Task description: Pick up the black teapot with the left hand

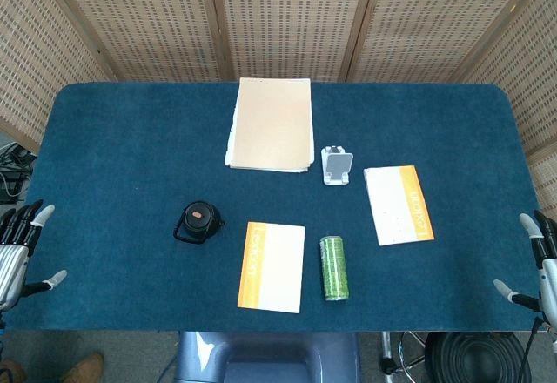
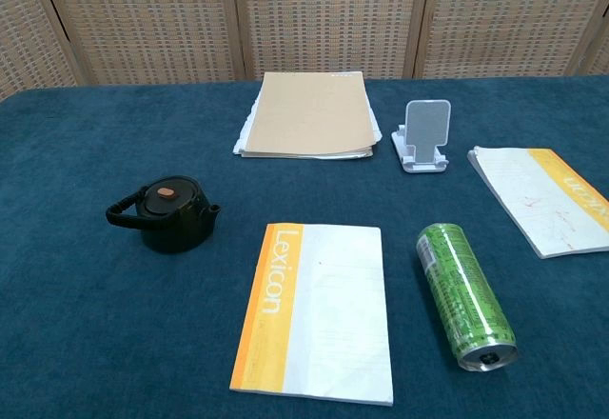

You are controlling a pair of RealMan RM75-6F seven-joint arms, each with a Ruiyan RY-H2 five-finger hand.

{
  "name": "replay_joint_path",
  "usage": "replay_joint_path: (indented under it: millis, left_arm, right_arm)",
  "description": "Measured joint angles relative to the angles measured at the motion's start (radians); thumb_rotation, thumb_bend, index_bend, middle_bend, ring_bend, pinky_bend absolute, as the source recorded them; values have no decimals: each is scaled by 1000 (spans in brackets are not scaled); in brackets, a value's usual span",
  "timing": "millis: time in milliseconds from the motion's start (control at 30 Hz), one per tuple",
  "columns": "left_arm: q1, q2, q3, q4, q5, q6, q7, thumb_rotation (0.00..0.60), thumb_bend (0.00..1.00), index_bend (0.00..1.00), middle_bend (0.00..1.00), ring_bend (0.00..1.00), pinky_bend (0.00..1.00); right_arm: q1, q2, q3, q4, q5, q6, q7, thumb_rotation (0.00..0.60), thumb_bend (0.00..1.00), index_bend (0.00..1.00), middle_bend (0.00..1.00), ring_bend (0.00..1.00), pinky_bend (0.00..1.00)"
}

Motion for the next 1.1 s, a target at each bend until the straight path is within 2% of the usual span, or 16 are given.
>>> replay_joint_path:
  millis: [267,467,500,567,667,867,1100]
  left_arm:
    - [-13,-5,-9,10,37,-32,-20,600,0,0,0,0,0]
    - [-108,-13,-34,-9,68,-160,-32,600,0,0,6,12,0]
    - [-127,-15,-41,-13,68,-184,-33,600,0,16,29,39,0]
    - [-176,-29,-63,-19,63,-247,-33,600,0,141,157,185,0]
    - [-245,-58,-94,-22,40,-345,-27,600,0,294,281,320,0]
    - [-352,-114,-141,-40,-76,-505,54,600,0,333,307,333,0]
    - [-408,-156,-153,-72,-169,-575,155,600,0,360,328,333,0]
  right_arm:
    - [-1,0,-2,-1,-3,0,3,600,0,0,0,0,0]
    - [1,2,-1,-2,-1,-5,9,600,0,0,0,0,0]
    - [1,2,0,-2,2,-6,10,600,0,0,0,0,0]
    - [1,2,2,-1,8,-9,13,600,0,0,0,0,0]
    - [4,3,6,3,20,-17,18,600,0,0,0,0,0]
    - [10,2,9,10,32,-33,26,600,0,0,0,0,0]
    - [10,4,8,11,30,-34,33,600,0,0,0,0,0]
